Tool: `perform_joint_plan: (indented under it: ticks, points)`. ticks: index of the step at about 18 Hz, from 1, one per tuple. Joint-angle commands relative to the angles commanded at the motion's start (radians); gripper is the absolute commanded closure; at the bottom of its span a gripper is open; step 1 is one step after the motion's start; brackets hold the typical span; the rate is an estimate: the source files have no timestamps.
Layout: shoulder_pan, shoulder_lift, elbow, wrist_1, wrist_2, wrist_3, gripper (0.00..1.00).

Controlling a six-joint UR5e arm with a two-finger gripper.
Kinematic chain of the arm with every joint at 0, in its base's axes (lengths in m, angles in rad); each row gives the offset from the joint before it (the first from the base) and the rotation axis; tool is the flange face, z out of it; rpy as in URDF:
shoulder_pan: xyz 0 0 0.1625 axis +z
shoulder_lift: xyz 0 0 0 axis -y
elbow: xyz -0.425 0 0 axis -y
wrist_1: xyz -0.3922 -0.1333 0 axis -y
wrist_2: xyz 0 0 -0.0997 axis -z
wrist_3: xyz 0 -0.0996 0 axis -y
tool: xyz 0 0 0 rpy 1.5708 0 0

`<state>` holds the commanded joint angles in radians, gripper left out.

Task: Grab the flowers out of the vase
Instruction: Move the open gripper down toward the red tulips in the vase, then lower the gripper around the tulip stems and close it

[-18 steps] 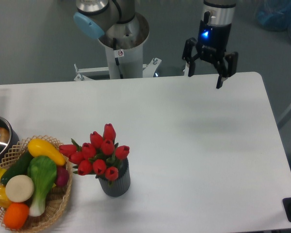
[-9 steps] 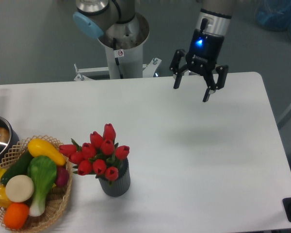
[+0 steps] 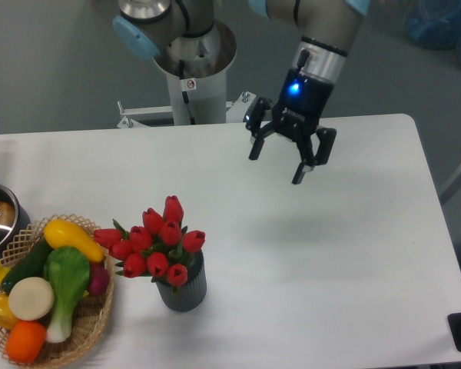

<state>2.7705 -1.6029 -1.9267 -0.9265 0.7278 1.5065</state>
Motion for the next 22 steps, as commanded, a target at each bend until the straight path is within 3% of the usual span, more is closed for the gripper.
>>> perform_joint_plan:
  ticks: [2, 11, 15, 22]
  points:
    - [-0.003, -0.011, -0.012, 0.002, -0.085, -0.008, 0.00]
    - [-0.094, -0.089, -0.020, 0.002, -0.125, -0.012, 0.00]
    - [-0.095, -0.101, -0.018, 0.003, -0.198, -0.126, 0.00]
    - [-0.118, -0.155, -0.003, 0.009, -0.240, -0.135, 0.00]
